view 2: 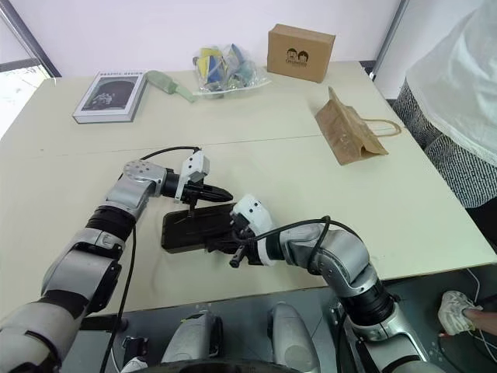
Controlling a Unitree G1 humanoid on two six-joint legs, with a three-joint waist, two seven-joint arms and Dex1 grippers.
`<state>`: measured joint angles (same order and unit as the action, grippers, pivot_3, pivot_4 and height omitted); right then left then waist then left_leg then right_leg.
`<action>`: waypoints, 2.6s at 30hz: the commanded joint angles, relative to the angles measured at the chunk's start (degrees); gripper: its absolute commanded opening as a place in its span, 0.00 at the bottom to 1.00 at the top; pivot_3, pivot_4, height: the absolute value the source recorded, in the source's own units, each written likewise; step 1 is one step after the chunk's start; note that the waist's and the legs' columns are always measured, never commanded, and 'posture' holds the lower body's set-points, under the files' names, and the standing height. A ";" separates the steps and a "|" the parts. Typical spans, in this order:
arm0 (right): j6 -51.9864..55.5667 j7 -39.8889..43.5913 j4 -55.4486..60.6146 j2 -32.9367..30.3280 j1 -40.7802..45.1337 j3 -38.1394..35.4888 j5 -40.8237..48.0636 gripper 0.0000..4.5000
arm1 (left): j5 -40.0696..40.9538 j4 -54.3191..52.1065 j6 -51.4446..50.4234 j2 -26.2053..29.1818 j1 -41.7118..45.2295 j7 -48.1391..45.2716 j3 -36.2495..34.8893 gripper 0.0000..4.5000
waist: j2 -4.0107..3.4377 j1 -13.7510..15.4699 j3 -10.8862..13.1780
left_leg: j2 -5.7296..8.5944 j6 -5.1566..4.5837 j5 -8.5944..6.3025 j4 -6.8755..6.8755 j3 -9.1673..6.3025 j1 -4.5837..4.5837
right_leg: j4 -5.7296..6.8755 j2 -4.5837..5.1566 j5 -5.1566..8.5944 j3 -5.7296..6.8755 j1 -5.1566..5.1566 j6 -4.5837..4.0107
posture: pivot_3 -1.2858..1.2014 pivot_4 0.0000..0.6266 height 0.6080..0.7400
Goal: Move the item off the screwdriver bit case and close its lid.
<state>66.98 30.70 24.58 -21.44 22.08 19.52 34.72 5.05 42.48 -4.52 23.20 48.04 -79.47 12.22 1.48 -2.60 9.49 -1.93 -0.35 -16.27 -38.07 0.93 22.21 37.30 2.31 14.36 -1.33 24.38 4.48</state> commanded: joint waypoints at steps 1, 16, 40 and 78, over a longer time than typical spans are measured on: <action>2.75 -0.52 -4.66 -1.06 -1.49 3.29 -1.91 0.00 | -0.01 -1.48 0.93 0.08 0.87 0.30 -0.43 0.00 | 0.08 0.02 -0.08 | 0.00 0.00 0.00 0.00 0.00 0.00 | 0.00 0.00 0.00 0.00 -0.01 0.00 | 0.52 0.24 1.00; 2.07 -3.69 -5.95 -1.92 0.16 5.01 -6.66 0.00 | 0.11 -3.17 1.01 0.10 -0.45 0.79 -0.24 0.00 | 0.66 0.14 -0.62 | 0.00 0.00 0.00 0.00 -0.01 -0.11 | -0.02 0.06 0.01 0.01 -0.15 -0.02 | 0.52 0.24 1.00; 4.00 -12.82 0.99 1.93 0.96 5.88 -12.78 0.00 | -2.98 -3.12 4.10 1.53 -2.79 -1.02 2.02 0.00 | 0.61 0.30 -0.58 | -0.03 0.00 -0.01 0.18 -0.19 -0.64 | -0.23 0.23 0.11 0.04 -0.66 -0.33 | 0.52 0.24 1.00; 1.19 -15.60 3.01 4.10 5.32 4.92 -16.39 0.00 | -5.44 -6.81 6.48 1.38 -7.41 -4.38 5.72 0.00 | 0.58 0.01 -0.54 | -0.16 0.00 -0.01 0.78 -0.20 -0.68 | -0.39 0.26 0.22 0.02 -0.37 -0.53 | 0.52 0.24 1.00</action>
<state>72.13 19.56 28.47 -17.82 23.82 28.12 23.48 0.89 35.74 1.70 25.73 43.43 -79.56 12.86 2.06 -2.58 8.95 -2.08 -0.35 -16.28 -37.28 0.73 21.53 36.91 2.57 14.57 -1.30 24.02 3.95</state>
